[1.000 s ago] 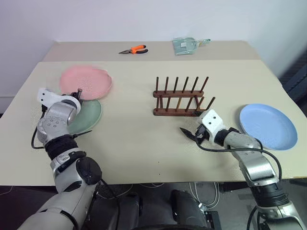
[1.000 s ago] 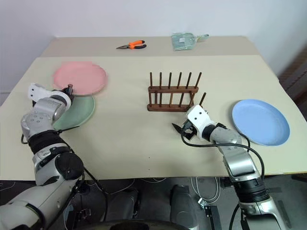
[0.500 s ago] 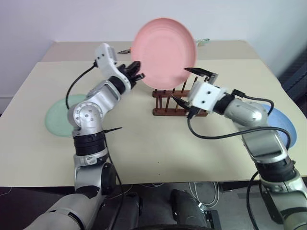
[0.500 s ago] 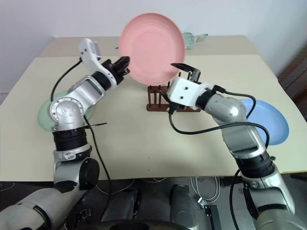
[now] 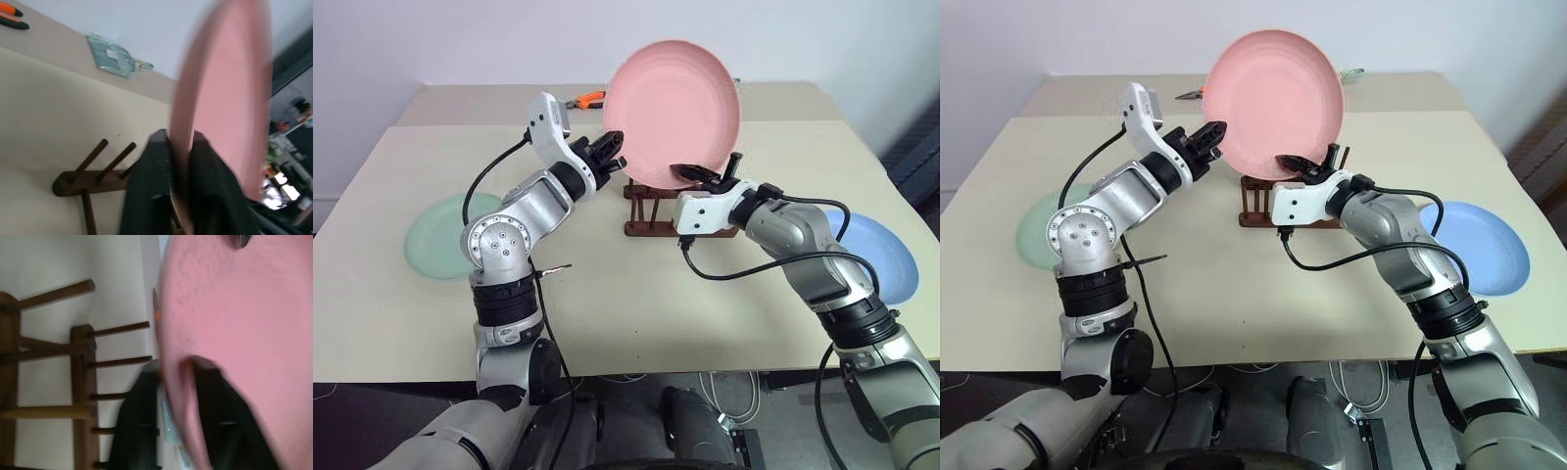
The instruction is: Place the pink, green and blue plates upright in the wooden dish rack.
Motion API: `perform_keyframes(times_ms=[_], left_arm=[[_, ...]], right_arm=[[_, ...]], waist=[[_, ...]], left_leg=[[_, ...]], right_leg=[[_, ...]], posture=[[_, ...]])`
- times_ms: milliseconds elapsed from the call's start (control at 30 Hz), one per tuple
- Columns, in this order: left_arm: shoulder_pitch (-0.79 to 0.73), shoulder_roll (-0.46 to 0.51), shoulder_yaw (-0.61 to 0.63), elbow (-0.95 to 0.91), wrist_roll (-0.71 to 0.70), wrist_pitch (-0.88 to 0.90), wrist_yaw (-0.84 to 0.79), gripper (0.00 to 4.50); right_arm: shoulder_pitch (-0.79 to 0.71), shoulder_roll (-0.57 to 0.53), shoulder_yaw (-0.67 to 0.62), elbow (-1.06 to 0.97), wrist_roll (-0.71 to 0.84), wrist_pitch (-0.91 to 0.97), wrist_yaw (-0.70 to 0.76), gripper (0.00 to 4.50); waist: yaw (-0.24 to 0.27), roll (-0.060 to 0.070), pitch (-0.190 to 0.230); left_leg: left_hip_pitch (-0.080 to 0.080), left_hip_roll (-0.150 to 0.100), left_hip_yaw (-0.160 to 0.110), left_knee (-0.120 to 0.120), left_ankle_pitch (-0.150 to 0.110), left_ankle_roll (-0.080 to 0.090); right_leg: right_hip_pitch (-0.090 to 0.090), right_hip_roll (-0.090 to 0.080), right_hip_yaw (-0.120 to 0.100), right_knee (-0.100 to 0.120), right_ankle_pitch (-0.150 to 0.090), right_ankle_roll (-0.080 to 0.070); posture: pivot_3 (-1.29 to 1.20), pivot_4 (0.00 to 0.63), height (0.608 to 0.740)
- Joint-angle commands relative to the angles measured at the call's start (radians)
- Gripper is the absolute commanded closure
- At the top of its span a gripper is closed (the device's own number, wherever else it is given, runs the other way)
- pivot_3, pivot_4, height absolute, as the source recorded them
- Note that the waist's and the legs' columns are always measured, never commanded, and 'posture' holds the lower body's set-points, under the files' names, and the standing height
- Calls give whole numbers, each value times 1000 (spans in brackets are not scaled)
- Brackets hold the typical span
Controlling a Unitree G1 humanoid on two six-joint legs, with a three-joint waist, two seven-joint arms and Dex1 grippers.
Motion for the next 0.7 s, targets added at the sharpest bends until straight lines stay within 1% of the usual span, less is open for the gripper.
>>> perform_keyframes(times_ms=[33,67,100,133,233,300,333,367,400,433,467,567,633,700], left_arm=[[-37,-32,56,-48,-121,-36,2,2386],[-45,-39,71,-42,-141,-46,14,1896],[-50,-24,79,-27,-124,-67,11,1401],[-47,14,72,-9,-80,-90,-10,947],[-4,159,-7,20,88,-191,-126,947],[55,251,-77,38,189,-260,-218,947],[75,279,-100,47,219,-285,-251,947],[121,325,-144,46,262,-322,-321,947],[188,381,-206,27,306,-368,-425,947],[246,426,-259,9,337,-407,-516,947],[294,462,-302,-7,358,-438,-594,947],[399,523,-378,-55,365,-488,-767,947],[450,539,-407,-95,344,-484,-846,947],[474,535,-419,-126,328,-470,-883,947]], right_arm=[[-23,-18,-40,-2,-32,-20,-36,4500],[-23,-18,-43,-3,-37,-26,-41,4500],[-21,-18,-55,-11,-32,-27,-45,4500],[-14,-15,-80,-26,-6,-18,-45,4500],[27,23,-191,-96,158,61,-12,4500],[57,83,-289,-175,353,204,42,4500],[66,105,-322,-207,422,266,62,4500],[70,157,-395,-274,584,403,71,4500],[62,215,-493,-331,788,555,44,4500],[57,253,-569,-372,933,668,23,4500],[59,273,-622,-400,1031,747,11,4500],[76,277,-691,-428,1160,885,-42,4500],[86,280,-711,-426,1203,936,-85,4500],[96,281,-716,-419,1228,959,-111,4500]], waist=[[2,0,0],[3,0,1],[3,0,1],[2,0,1],[-4,0,1],[-5,1,0],[-4,1,1],[-2,1,1],[-2,1,1],[-2,2,1],[-3,2,1],[5,3,2],[4,4,2],[2,5,3]], left_leg=[[0,0,0,0,0,0],[0,0,0,0,0,0],[0,0,0,0,0,0],[0,0,0,0,0,0],[1,0,1,-1,0,0],[2,1,1,-2,0,0],[2,1,1,-3,0,0],[2,1,1,-3,0,0],[2,1,1,-3,0,0],[1,1,1,-3,0,0],[1,1,0,-3,0,0],[0,1,0,-3,-1,1],[-1,1,0,-3,-1,2],[-1,2,0,-4,-1,2]], right_leg=[[0,0,0,0,0,0],[0,0,0,0,0,0],[0,0,0,-1,0,0],[0,0,0,-1,0,0],[0,0,1,0,0,0],[0,1,2,0,0,0],[0,1,2,-1,0,-1],[0,1,2,-1,0,-1],[0,1,2,-1,0,-1],[0,2,2,-1,0,-1],[0,1,2,-1,0,-1],[-1,0,2,-2,-2,-5],[-1,0,2,-3,-1,-7],[-1,0,1,-3,-1,-7]], posture=[[0,150,740],[0,150,740],[0,150,740],[0,150,740],[0,150,740],[0,150,740],[0,150,740],[0,150,740],[0,150,740],[0,150,740],[0,150,740],[0,150,740],[0,150,740],[0,150,740]])
